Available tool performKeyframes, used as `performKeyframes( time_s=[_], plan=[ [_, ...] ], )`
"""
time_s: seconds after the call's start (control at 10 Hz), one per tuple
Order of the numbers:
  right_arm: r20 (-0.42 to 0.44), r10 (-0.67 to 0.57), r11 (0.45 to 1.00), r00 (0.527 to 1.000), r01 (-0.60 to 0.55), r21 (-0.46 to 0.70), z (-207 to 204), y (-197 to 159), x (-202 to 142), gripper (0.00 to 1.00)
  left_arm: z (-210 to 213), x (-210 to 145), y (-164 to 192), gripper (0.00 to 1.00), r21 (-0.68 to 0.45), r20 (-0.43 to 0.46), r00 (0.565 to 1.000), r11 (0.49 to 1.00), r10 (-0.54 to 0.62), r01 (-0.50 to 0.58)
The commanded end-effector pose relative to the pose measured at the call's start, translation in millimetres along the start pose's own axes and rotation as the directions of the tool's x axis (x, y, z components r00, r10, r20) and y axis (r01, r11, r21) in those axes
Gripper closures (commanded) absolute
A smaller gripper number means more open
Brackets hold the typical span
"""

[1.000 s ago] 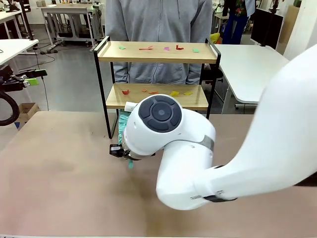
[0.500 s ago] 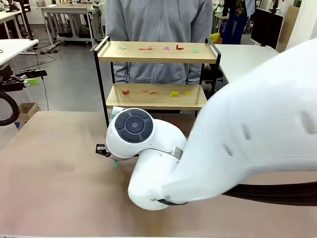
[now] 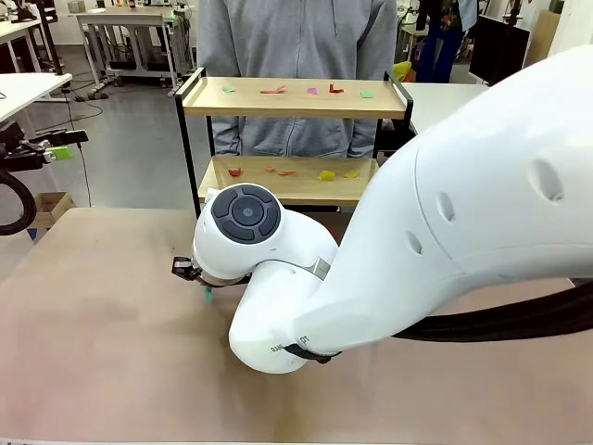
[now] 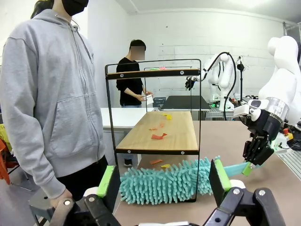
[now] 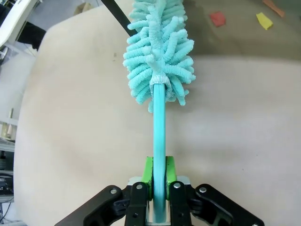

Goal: Clean the shelf.
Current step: Clean the specific section of the Shelf indicated by the human with the Duster.

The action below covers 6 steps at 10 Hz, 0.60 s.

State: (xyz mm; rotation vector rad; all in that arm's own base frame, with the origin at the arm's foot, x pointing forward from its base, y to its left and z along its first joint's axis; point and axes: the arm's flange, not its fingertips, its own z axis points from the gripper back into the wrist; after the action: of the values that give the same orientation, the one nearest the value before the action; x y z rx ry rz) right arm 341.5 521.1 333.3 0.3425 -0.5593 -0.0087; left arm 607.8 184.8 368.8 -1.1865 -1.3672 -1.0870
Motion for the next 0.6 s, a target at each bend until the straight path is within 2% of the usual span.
performKeyframes(
  time_s=[0.0,0.3,0.4,0.5],
  plan=[
    [-0.080,0.016,0.999,0.997,-0.018,-0.029,-20,1,12,0.87,-1,3,-2,0.00,-0.005,-0.005,1.000,1.000,-0.006,0.006],
    [-0.070,0.018,0.996,0.997,-0.024,-0.086,-24,-6,13,0.87,-1,3,-2,0.00,-0.005,-0.005,1.000,1.000,-0.006,0.006],
    [-0.060,0.008,0.999,0.998,-0.011,-0.044,-12,-12,-1,0.87,-1,3,-2,0.00,-0.005,-0.005,1.000,1.000,-0.006,0.006],
    [-0.060,0.008,0.999,0.998,-0.011,-0.044,-12,-12,-1,0.87,-1,3,-2,0.00,-0.005,-0.005,1.000,1.000,-0.006,0.006]
  ],
)
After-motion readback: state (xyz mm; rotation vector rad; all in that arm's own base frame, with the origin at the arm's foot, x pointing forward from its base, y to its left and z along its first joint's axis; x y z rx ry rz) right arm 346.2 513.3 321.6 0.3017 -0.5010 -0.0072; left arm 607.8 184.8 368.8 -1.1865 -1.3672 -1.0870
